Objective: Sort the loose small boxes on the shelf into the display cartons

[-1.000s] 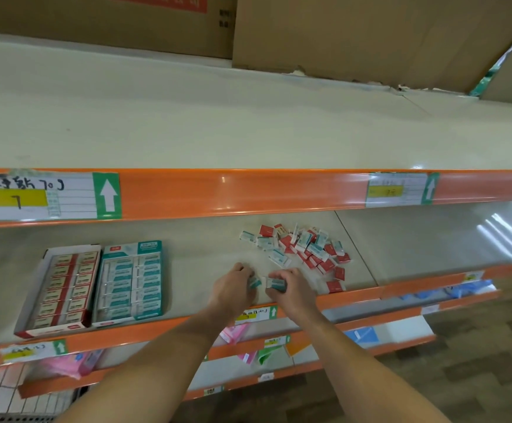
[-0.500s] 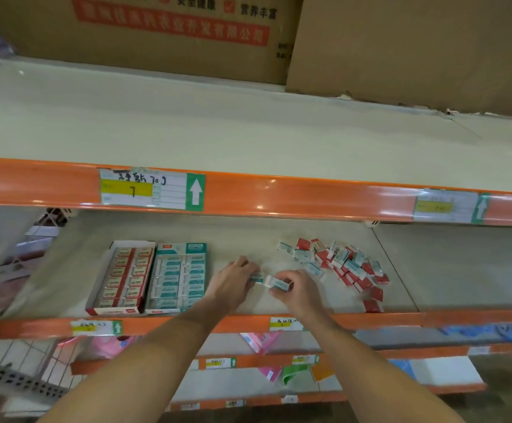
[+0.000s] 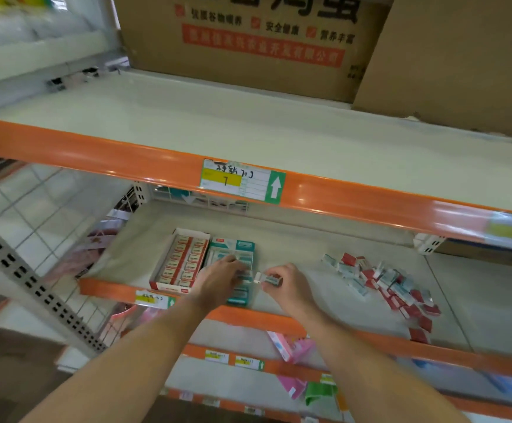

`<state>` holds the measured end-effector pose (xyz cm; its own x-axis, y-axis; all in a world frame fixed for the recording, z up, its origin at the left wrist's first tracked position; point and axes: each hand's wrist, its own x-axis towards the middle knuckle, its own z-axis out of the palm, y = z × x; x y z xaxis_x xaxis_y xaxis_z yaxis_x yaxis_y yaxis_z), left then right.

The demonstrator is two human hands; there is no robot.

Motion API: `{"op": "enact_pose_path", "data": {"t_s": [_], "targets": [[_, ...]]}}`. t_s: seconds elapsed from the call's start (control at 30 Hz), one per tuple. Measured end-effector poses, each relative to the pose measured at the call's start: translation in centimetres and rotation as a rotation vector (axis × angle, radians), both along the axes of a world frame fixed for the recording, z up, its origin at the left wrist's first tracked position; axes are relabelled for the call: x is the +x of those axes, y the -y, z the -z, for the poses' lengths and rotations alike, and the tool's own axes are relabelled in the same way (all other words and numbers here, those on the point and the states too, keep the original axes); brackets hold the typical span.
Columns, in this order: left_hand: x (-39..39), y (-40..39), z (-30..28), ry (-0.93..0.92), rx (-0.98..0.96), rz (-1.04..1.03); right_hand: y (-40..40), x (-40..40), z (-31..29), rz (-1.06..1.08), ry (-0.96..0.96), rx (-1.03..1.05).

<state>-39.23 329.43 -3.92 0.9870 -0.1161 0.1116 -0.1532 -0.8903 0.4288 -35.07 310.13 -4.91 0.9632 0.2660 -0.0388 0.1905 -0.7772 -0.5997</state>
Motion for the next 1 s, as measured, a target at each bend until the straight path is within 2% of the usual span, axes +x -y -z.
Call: {"op": "enact_pose_path", "data": {"t_s": [0.33,0.67,1.0], "targets": [[-2.2,-4.6,0.1,-0.121,0.126,-0.060,-4.3,-1.7,-1.0,-0.109,-0.011,-0.033],[-2.4,-4.5,1.2,-0.115,0.027,-0.157,-5.6,-2.5,-0.7,-0.205,-0.032,-0.117],[-2.2,-4.7,0.7,-0.109,0.087,-0.122,-6.0,-2.1,-0.4,-0.224,-0.021,-0.140]]}}
